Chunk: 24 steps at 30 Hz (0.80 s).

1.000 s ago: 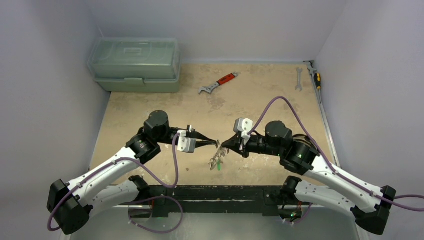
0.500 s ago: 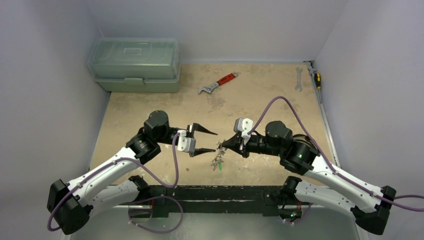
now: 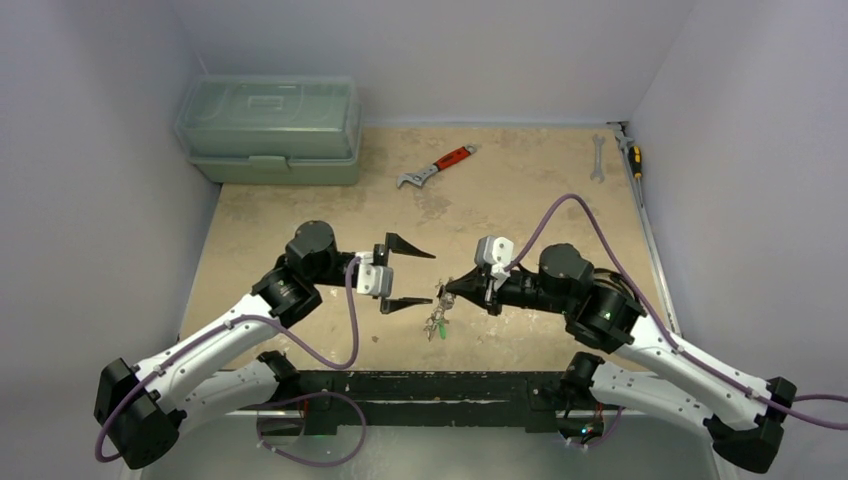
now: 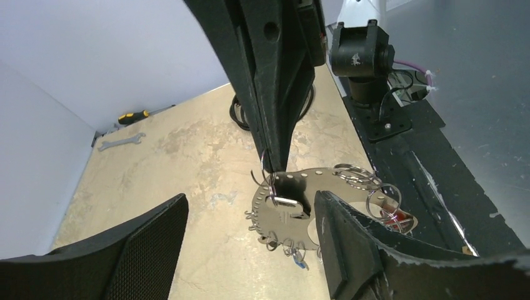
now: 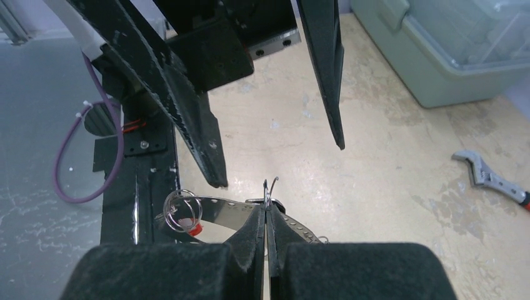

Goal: Put the keys on the keyring

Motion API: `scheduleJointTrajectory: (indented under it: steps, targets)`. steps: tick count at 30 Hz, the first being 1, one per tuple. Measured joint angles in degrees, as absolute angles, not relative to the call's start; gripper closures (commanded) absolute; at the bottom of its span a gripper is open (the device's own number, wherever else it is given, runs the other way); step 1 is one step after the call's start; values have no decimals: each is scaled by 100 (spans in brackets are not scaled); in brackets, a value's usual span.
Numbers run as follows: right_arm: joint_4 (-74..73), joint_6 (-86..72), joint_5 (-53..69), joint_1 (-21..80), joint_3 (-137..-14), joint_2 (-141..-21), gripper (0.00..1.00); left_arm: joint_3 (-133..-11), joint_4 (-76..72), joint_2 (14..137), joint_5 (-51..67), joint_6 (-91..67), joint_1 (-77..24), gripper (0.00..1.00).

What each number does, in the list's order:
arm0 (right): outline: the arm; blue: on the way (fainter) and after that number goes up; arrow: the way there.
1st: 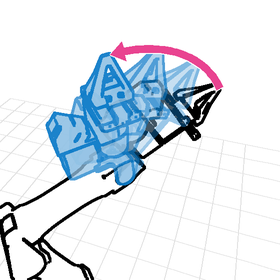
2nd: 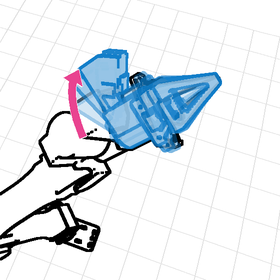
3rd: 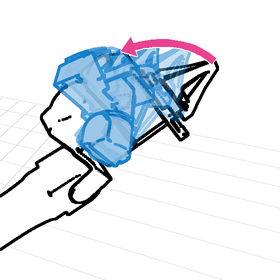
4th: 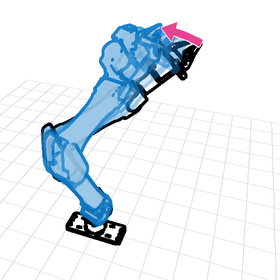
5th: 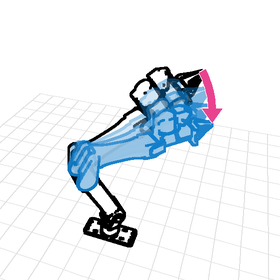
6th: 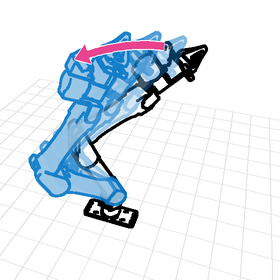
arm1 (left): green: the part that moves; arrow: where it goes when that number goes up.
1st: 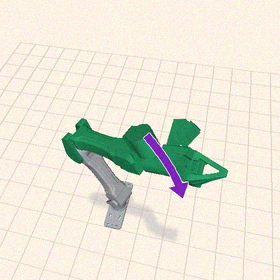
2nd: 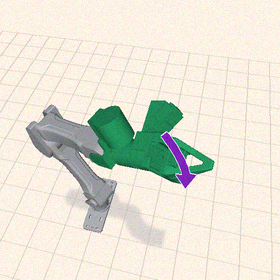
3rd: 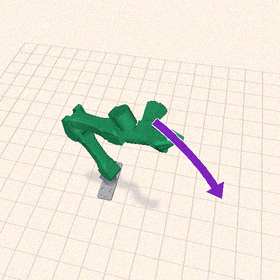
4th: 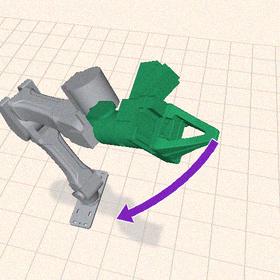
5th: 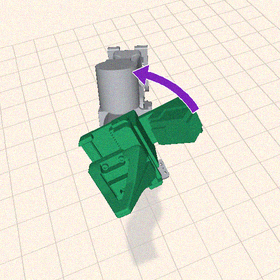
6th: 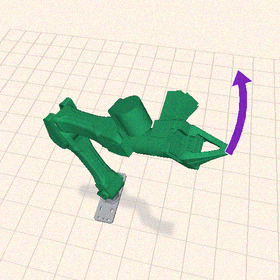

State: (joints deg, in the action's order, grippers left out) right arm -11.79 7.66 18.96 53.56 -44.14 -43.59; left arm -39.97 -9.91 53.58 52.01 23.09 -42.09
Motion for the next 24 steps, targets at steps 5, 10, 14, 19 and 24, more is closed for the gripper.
scheduleJointTrajectory:
  steps: [5, 10, 14, 19, 24]
  targets:
    - [-976, 768, 1916, 5356, -4403, -4053, 100, -4007, -1199, 5424, 5039, 1903, -4209, 41]
    - [-681, 766, 2023, 5356, -4368, -3846, 100, -4007, -1531, 5454, 5013, 1431, -4209, 47]
    - [-530, 753, 2106, 5356, -4362, -3865, 100, -4010, -1927, 5505, 5015, 943, -4209, 53]
    - [-502, 746, 2239, 5356, -4355, -3861, 100, -4027, -2270, 5625, 5124, 478, -4209, 53]
    - [-473, 744, 2338, 5356, -4329, -3854, 100, -4027, -2506, 5629, 5336, 244, -4209, 55]
